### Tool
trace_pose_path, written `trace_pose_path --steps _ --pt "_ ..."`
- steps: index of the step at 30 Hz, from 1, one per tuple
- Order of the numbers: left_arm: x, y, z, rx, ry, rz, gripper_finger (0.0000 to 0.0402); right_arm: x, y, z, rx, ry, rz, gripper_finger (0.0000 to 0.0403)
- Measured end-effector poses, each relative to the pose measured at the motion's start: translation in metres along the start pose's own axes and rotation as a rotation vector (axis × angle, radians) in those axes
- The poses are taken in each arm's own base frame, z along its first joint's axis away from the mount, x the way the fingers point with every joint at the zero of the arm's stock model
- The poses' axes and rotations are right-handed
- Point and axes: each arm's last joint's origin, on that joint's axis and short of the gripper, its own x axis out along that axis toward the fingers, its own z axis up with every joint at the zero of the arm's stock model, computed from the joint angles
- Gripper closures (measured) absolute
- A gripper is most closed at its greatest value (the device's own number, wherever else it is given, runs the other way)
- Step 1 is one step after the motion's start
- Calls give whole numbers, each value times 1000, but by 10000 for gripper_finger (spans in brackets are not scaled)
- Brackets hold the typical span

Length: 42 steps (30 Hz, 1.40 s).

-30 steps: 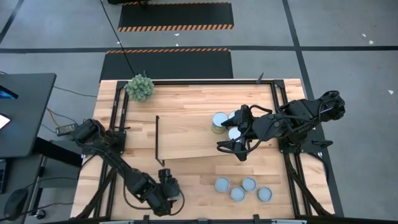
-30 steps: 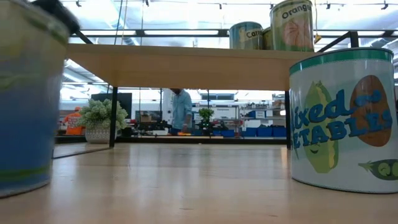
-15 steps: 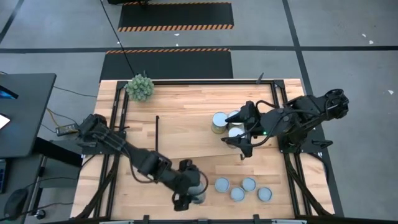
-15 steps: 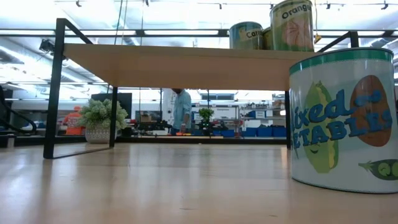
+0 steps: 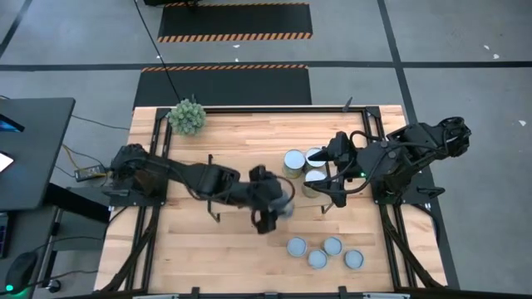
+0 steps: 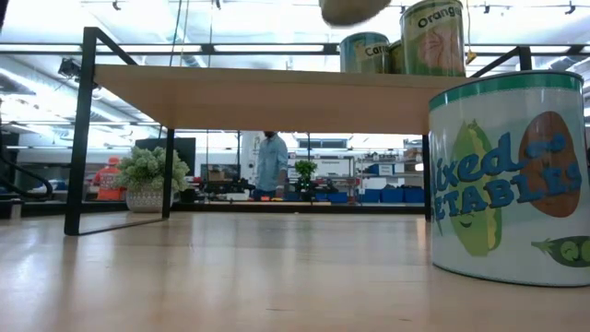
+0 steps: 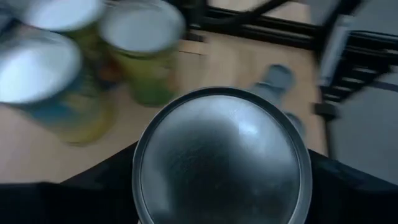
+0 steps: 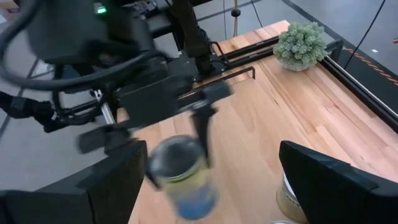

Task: Pick and place cans onto a shelf
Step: Put the canned peas on the shelf

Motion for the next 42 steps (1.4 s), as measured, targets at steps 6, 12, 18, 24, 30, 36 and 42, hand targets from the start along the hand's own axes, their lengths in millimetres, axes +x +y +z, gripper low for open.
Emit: trace_pose_path --steps 6,12,18,24,30,36,42 --pt "14 28 4 40 30 95 88 0 0 0 -16 -1 -2 30" --pt "33 42 2 89 58 130 88 0 0 1 -14 -6 1 30" --pt "47 40 -1 119 71 109 88 0 1 1 -10 -12 10 30" --pt "55 38 -3 121 69 117 78 0 2 3 -17 -29 15 30" --pt "62 38 -6 126 85 131 26 0 2 3 -18 -32 16 30" --pt "59 38 -2 114 44 140 8 0 2 4 -22 -37 20 30" --pt "44 40 4 110 18 137 8 0 2 4 -27 -38 20 30"
